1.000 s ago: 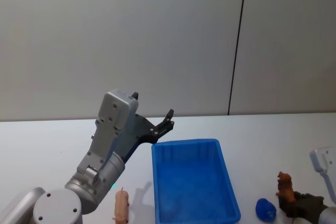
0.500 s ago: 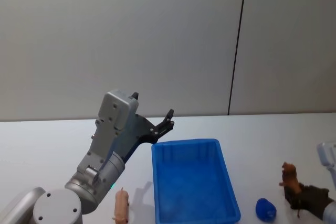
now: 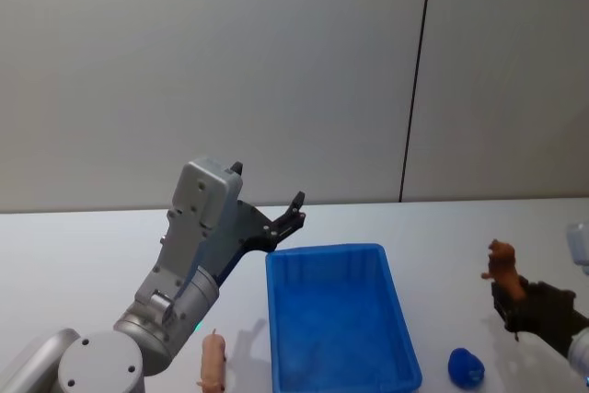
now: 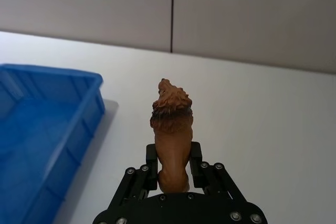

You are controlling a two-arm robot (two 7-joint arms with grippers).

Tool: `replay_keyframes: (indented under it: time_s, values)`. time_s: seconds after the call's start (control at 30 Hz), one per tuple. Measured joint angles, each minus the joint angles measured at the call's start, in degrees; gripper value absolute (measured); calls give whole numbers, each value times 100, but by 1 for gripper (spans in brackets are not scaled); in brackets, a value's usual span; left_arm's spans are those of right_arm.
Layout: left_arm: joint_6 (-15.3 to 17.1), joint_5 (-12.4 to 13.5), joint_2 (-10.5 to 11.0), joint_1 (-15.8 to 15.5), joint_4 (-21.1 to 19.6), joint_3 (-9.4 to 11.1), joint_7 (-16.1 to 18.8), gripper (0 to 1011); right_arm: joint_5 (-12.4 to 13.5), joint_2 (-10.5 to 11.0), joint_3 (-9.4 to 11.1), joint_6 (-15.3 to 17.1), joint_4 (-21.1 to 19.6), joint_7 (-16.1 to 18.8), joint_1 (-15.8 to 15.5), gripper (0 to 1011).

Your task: Pick up the two dolls from the table and place them into the box.

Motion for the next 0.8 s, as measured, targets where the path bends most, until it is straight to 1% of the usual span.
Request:
replay_keyframes:
  time_s: [0.2, 0.43, 0.6, 0.8]
  values:
    - [0, 0, 0, 0, 0, 0, 0, 1001, -70, -8, -41, -251, -132, 237, -4, 343]
    - [0, 0, 0, 0, 0, 0, 0, 1001, -178, -73, -132, -540, -215, 623, 48, 343]
    - [0, 0, 0, 0, 0, 0, 0, 1001, -286, -175, -254, -761, -213, 994, 146, 343]
    - [0, 0, 0, 0, 0, 0, 0, 1001, -390, -303, -380, -937, -117, 1330, 263, 343]
